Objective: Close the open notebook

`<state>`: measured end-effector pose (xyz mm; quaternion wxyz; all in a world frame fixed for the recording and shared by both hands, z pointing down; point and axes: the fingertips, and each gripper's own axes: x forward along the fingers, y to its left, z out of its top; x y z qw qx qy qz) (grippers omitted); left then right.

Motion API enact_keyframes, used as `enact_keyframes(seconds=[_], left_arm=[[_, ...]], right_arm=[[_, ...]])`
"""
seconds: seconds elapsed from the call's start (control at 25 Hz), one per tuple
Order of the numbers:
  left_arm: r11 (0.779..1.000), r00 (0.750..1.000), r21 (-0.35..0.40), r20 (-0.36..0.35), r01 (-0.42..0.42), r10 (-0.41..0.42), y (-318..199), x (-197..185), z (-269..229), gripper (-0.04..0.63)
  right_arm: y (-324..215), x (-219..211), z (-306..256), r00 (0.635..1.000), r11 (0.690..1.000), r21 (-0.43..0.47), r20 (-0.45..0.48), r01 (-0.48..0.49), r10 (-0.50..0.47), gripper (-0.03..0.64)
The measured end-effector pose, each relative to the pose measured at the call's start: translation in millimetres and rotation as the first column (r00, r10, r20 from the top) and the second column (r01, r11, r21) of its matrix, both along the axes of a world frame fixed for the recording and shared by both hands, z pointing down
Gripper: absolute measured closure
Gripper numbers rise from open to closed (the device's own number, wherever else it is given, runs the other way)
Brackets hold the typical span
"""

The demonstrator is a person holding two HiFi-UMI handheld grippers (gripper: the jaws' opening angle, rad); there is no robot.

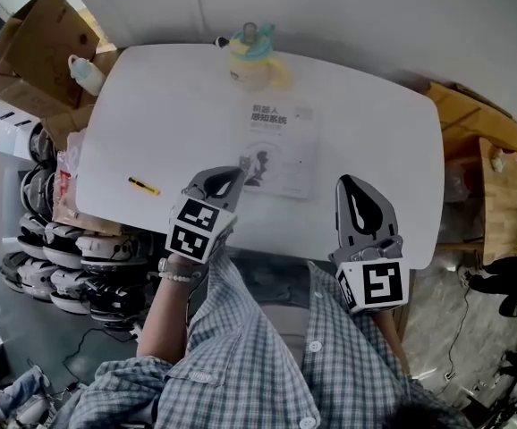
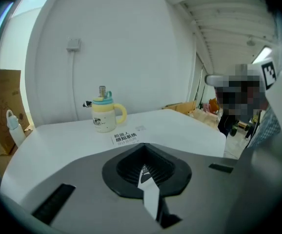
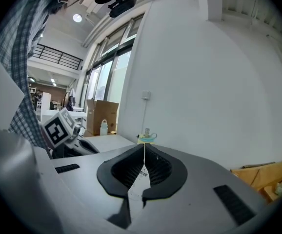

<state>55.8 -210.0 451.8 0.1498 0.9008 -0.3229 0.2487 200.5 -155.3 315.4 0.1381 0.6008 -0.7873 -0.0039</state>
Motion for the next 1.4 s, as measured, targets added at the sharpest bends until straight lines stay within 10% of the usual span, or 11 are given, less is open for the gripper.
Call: enact_keyframes(seconds=[0.52,1.4], left_arm=[[0.985,0.987,0.171,-0.157,0.007,0.021,2,-11,-91,0.588],[0.977,0.98,0.2,-0.167,-0.075,0.11,5,11,-105,0.588]], right_arm=[[-9,-4,-10,1.0,0.998,0.065,-0.018,-0.022,0.024,0.597],[-8,0,-9,0.997,0.995,0.068,-0.03,-0.068,0.07,0.597]])
